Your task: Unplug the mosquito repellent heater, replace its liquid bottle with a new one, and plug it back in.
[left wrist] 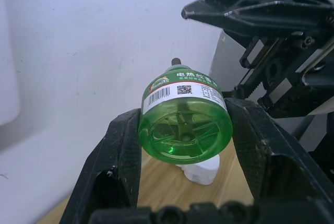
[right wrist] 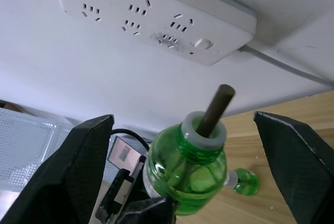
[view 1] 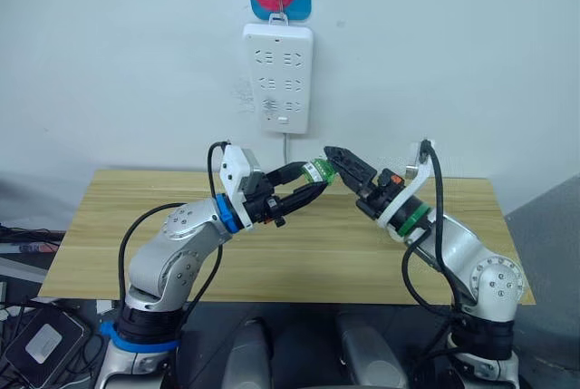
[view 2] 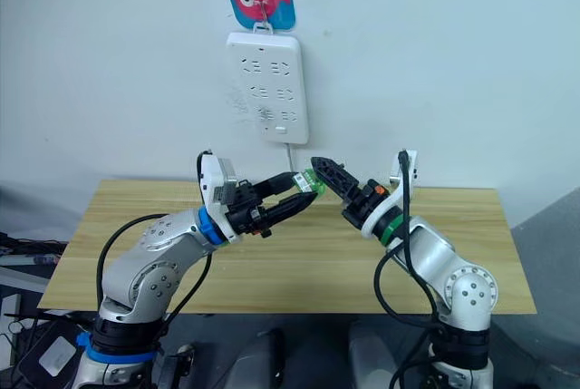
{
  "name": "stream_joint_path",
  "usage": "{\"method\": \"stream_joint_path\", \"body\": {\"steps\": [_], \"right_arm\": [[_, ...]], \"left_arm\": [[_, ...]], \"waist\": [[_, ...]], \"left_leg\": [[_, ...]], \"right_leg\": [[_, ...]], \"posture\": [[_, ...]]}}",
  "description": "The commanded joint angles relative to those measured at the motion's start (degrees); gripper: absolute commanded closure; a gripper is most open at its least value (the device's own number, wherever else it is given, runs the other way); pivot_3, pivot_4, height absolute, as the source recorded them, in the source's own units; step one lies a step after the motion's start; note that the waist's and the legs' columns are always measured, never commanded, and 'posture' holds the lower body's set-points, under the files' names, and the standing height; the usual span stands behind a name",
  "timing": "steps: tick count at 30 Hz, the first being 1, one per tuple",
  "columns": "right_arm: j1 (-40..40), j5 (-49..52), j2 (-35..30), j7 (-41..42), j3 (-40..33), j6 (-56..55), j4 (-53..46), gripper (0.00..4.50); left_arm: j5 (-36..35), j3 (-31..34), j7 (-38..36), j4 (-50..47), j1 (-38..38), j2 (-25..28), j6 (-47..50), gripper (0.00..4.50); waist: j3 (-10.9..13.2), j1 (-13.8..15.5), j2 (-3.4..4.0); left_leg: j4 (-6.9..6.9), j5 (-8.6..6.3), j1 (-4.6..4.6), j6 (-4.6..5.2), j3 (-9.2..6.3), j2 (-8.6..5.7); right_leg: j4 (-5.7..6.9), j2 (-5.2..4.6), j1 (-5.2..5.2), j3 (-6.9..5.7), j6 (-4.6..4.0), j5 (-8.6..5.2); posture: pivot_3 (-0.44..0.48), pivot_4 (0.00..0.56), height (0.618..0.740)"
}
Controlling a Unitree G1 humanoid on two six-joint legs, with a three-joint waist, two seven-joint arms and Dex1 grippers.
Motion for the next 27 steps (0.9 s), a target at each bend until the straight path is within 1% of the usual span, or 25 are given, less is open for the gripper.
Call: {"method": "stream_joint_path", "body": {"steps": [1,2,7,8,16,17,18,19,21,22,23,24,25,26,27], "right_arm": [[-0.1,1.1,-0.1,0.2,1.5,-2.3,-0.8,1.27],[-0.1,1.4,-0.1,0.3,1.9,-2.8,-0.8,1.72],[-0.1,2.6,-0.7,0.4,3.3,-4.2,-0.6,3.48],[0.0,3.0,-0.9,0.4,3.7,-4.3,-0.7,3.69],[0.3,4.9,-2.5,0.5,4.9,-5.5,-0.7,3.69],[0.4,4.8,-2.9,0.7,4.8,-5.7,-0.6,3.69],[0.5,4.6,-3.4,0.9,4.7,-5.8,-0.6,3.69],[0.7,3.3,-4.8,2.2,4.3,-5.5,-0.3,3.69],[1.0,0.9,-7.3,4.4,4.0,-5.0,0.1,3.69],[1.3,-2.1,-9.6,6.6,4.2,-4.5,0.2,3.69],[1.5,-4.1,-11.0,8.1,4.5,-4.2,0.2,3.69],[1.9,-11.7,-14.5,12.3,6.7,-5.0,0.4,3.69],[2.2,-17.2,-16.9,15.3,8.4,-5.8,0.6,3.69],[2.3,-28.0,-20.2,19.5,12.9,-10.2,2.4,3.69],[2.4,-35.9,-22.3,22.7,16.0,-13.6,3.7,3.69]], "left_arm": [[0.3,-0.5,0.0,-2.0,0.5,-0.6,-1.7,2.23],[0.5,-0.7,0.1,-2.1,0.6,-0.7,-1.9,2.23],[0.4,-1.0,0.1,-2.5,1.0,-1.0,-2.1,2.23],[0.5,-1.0,0.2,-2.6,1.1,-1.1,-2.4,2.23],[1.1,-1.1,0.4,-2.3,1.2,-1.0,-3.1,2.23],[1.4,-0.8,0.1,-2.0,1.4,-0.5,-3.3,1.67],[1.8,-0.6,-0.2,-1.7,1.6,0.1,-3.5,1.52],[3.6,-0.4,-0.9,-1.3,2.4,2.1,-4.2,1.37],[6.4,-0.3,-2.1,-0.8,3.8,5.4,-5.3,0.75],[7.1,-0.2,-3.2,-0.8,4.9,7.7,-5.2,0.40],[7.3,-0.1,-4.0,-0.8,5.7,9.1,-5.1,0.16],[7.5,0.5,-5.4,-1.4,7.5,11.8,-4.4,0.01],[7.4,0.8,-6.2,-1.9,8.8,13.5,-3.9,0.01],[7.5,1.1,-7.3,-2.9,10.6,15.7,-3.5,0.00],[7.5,1.2,-8.0,-3.6,11.8,17.3,-3.4,0.00]], "waist": [[0.0,0.0,0.00],[0.0,0.0,0.00],[0.0,0.0,0.00],[0.0,0.0,0.00],[0.0,0.1,0.00],[0.0,0.1,0.00],[0.0,0.1,0.00],[0.0,0.1,0.00],[0.0,0.0,0.01],[0.0,0.0,0.01],[0.0,0.1,0.01],[0.0,0.1,0.01],[0.0,0.1,0.01],[0.0,0.1,0.01],[0.0,0.1,0.01]], "left_leg": [[0.00,0.00,0.00,0.00,0.00,-0.01],[0.00,0.00,0.00,0.00,0.00,-0.01],[0.01,0.00,0.00,0.00,0.00,0.00],[0.01,0.00,0.00,0.00,0.01,0.00],[0.01,0.00,0.00,0.00,0.00,0.00],[0.01,0.00,0.00,0.00,0.00,0.00],[0.01,0.00,0.00,0.00,0.00,0.00],[0.01,0.00,0.00,0.00,0.00,0.00],[-0.01,0.00,0.01,0.00,0.00,0.00],[-0.03,0.00,0.01,0.00,0.01,0.01],[-0.03,0.00,0.01,0.00,0.01,0.01],[-0.03,0.00,0.01,0.00,0.01,0.01],[-0.04,0.00,0.01,0.00,0.01,0.01],[-0.05,0.00,0.01,0.00,0.01,0.01],[-0.06,0.00,0.01,0.00,0.01,0.02]], "right_leg": [[0.00,0.00,0.00,0.01,0.00,0.00],[0.00,0.00,0.00,0.01,0.00,0.00],[0.00,0.00,0.00,0.01,0.00,0.00],[0.00,0.00,0.00,0.02,0.00,0.00],[0.01,0.00,0.00,0.01,0.00,0.00],[0.01,0.00,0.00,0.01,0.00,0.00],[0.01,0.00,0.00,0.01,0.00,0.00],[0.01,0.00,0.00,0.01,0.00,0.00],[0.01,0.00,0.00,0.02,0.00,0.00],[0.01,0.00,-0.01,0.03,0.00,0.00],[0.00,0.00,-0.02,0.02,-0.01,0.00],[-0.01,0.00,-0.02,0.03,-0.01,-0.01],[-0.02,0.00,-0.02,0.03,-0.01,-0.01],[-0.04,0.00,-0.03,0.03,-0.01,-0.01],[-0.06,-0.01,-0.03,0.02,-0.01,-0.02]], "posture": [[-0.147,0.218,0.723],[-0.147,0.218,0.723],[-0.142,0.217,0.723],[-0.142,0.217,0.723],[-0.139,0.217,0.723],[-0.135,0.218,0.723],[-0.135,0.218,0.723],[-0.134,0.219,0.723],[-0.133,0.221,0.723],[-0.133,0.221,0.723],[-0.128,0.223,0.723],[-0.128,0.223,0.723],[-0.128,0.223,0.723],[-0.128,0.223,0.723],[-0.128,0.223,0.723]]}}
